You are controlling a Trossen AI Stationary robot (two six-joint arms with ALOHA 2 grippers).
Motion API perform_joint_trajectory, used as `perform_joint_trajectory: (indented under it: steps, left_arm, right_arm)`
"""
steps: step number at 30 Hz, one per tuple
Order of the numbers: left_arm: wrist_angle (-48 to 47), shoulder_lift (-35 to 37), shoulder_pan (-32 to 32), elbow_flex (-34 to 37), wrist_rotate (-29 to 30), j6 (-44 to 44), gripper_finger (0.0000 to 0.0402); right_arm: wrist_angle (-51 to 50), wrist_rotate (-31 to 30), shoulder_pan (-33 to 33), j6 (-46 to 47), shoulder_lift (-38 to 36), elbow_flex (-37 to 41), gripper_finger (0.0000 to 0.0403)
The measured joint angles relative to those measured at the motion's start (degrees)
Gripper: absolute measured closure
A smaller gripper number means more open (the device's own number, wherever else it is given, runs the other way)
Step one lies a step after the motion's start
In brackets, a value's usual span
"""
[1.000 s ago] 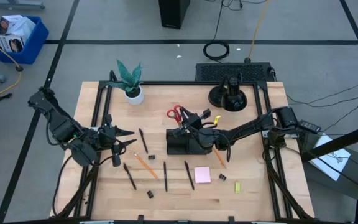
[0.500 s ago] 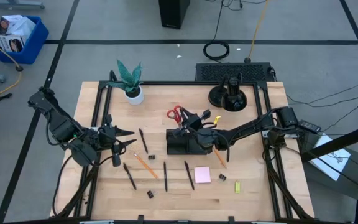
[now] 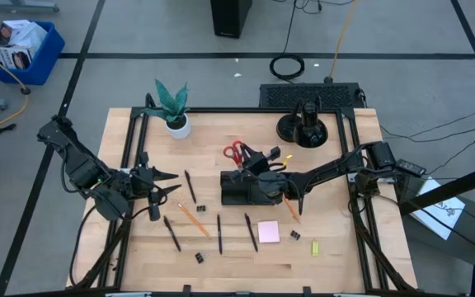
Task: Pick and place office supplies into organizer
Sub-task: Put the scissor into the desk organizer
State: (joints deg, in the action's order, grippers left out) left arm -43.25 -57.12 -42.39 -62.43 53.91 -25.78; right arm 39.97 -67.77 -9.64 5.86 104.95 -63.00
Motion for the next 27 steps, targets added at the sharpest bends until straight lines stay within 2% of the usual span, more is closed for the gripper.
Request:
perform_joint_trajectory:
  steps: [6,13,17,20,27]
  left_arm:
    - [-0.01,-0.01,-0.02,0.00,0.00,0.00,0.0275]
    - [0.00,-0.01,-0.01,0.00,-0.37,-0.15,0.0275]
    - [-0.02,-0.01,-0.01,0.00,-1.40,-0.25,0.0275]
    - [-0.02,-0.01,0.00,0.00,-1.44,-0.26,0.0275]
    - [0.01,-0.03,0.00,0.00,-1.46,-0.24,0.0275]
  right_arm:
    - [0.93,-0.02,-0.31,1.02,1.91,-0.04,0.0388]
    - [7.42,0.25,-0.39,0.54,6.73,-0.02,0.0388]
    - [9.00,-0.24,-1.19,-1.45,6.77,-0.02,0.0388]
    - [9.57,-2.83,-1.96,-3.70,6.54,0.00,0.0388]
    - [9.22,-3.33,-2.86,-3.77,6.49,-0.02,0.0388]
